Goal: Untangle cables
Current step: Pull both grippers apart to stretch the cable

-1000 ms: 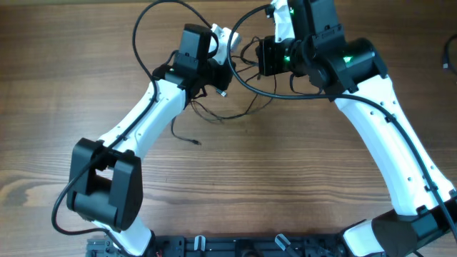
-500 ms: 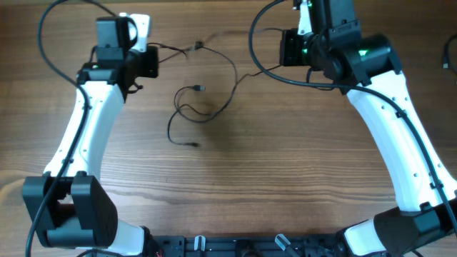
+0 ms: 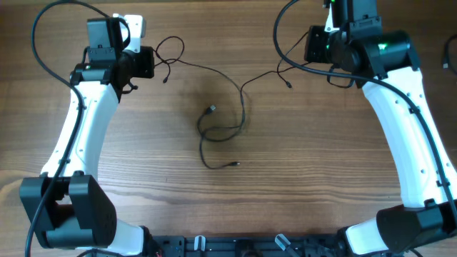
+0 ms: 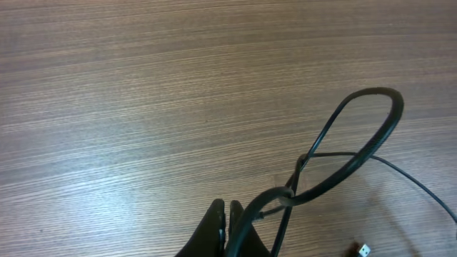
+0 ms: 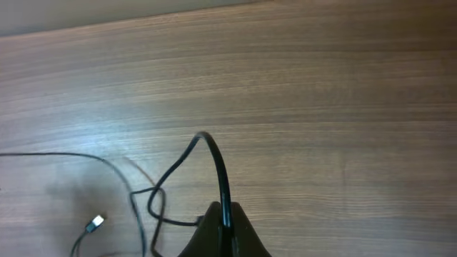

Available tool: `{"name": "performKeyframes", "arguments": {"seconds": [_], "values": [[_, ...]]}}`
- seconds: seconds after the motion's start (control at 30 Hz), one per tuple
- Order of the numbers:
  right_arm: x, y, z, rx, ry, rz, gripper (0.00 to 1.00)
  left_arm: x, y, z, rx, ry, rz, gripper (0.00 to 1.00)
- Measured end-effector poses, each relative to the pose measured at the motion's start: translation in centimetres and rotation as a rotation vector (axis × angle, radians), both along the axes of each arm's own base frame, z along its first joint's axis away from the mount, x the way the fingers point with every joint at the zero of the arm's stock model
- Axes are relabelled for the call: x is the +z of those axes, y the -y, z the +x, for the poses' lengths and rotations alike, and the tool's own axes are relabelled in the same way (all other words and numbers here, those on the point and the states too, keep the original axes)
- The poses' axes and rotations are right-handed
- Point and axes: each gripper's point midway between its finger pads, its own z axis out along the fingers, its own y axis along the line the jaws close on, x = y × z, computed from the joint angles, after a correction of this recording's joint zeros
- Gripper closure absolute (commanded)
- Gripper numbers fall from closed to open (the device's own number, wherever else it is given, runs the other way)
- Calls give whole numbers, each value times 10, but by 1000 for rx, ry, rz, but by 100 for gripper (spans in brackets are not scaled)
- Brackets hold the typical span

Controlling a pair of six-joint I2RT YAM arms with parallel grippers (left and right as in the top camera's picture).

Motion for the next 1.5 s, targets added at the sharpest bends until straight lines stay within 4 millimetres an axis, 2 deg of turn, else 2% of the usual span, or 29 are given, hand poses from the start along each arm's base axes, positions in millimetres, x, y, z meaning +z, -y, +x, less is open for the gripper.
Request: {"name": "performKeyframes", "arguments": {"seconds": [0.07,0.17,0.3,0.33,0.4,0.53,0.6,0.7,0.9,0.97,1.13,1.5], "values": [[0,11,0,-39,3,-48,96,-1,1,-1,-2,-7,-8,96],[-6,38,-5,-133,-27,-119,96,-1,2,-3,-1,-13,-13,96],[-18,101,-3,-315,-72,-153,96,21,-11,-1,37,54,9,95],[-20,119,-3,-357,-79,-156,96,33,-20,-1,58,88,16,94],[-20,140,-4,-408,-81,-159,96,54,-38,-4,101,140,26,94],[-18,175,-7,-485,-77,-165,96,76,-83,-15,203,190,41,94],[-18,194,-12,-527,-82,-167,96,79,-108,-21,262,196,49,94],[-18,227,-21,-607,-86,-166,96,81,-132,-27,319,199,57,94],[-17,307,-57,-798,-101,-169,96,88,-162,-39,390,214,67,93],[-15,326,-67,-851,-95,-167,96,89,-167,-41,403,215,69,93],[-15,356,-84,-925,-83,-137,96,90,-183,-46,440,220,74,91],[-13,385,-104,-1002,-65,-111,96,93,-231,-68,557,227,91,90]]}}
